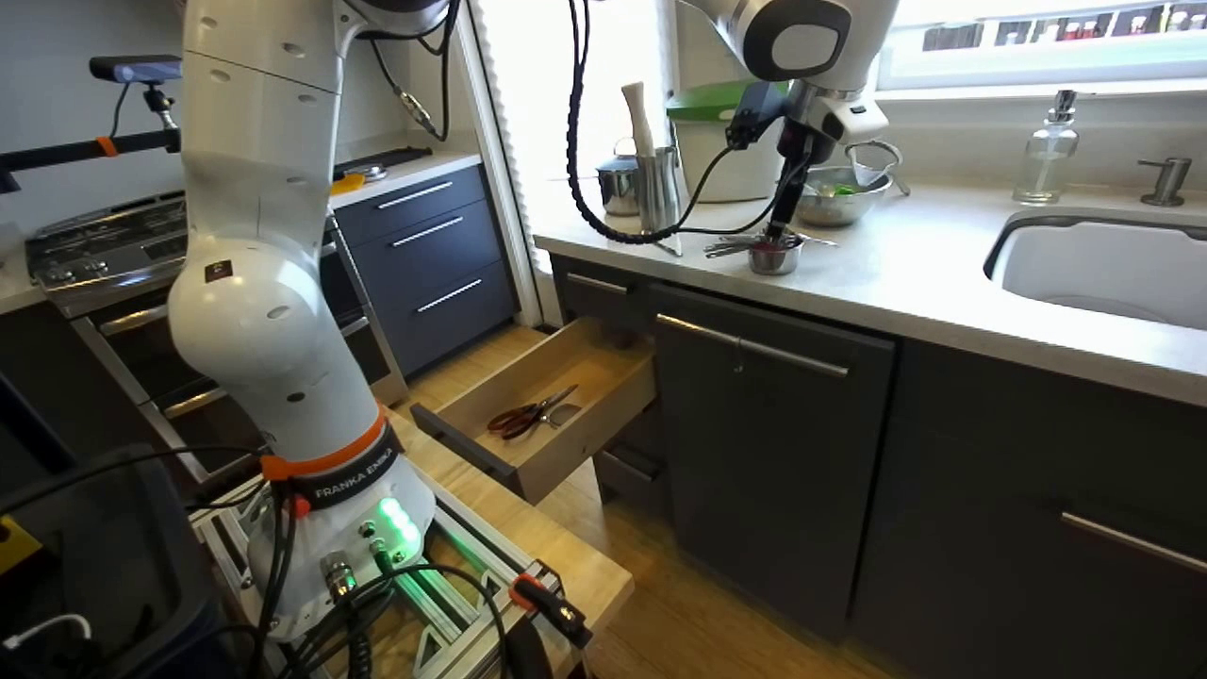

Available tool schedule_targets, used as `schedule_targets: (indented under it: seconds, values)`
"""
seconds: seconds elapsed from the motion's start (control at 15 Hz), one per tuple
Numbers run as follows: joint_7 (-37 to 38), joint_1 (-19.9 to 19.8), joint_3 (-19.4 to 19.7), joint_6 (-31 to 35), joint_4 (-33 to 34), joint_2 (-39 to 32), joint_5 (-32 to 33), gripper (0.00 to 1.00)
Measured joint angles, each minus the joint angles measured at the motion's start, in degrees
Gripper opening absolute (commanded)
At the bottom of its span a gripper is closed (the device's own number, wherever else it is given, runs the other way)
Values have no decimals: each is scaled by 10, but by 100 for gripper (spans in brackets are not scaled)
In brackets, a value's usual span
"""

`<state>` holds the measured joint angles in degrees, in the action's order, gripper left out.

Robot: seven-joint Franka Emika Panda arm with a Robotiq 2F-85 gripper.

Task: Pick up the bunch of measuring spoons from the kitchen counter and put them in the open drawer

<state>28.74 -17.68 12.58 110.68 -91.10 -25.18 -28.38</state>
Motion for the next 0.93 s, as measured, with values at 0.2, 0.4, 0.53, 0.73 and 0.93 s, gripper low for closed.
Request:
schedule_targets:
  seconds: [0.2,0.4,0.53,0.73,0.93]
  values:
    - [16,4,0,1,-31,16,9,100]
    - [29,5,1,19,-54,19,9,100]
    - [31,5,1,42,-66,20,8,100]
    - [31,5,1,62,-74,20,8,100]
    - [31,6,0,62,-78,19,5,85]
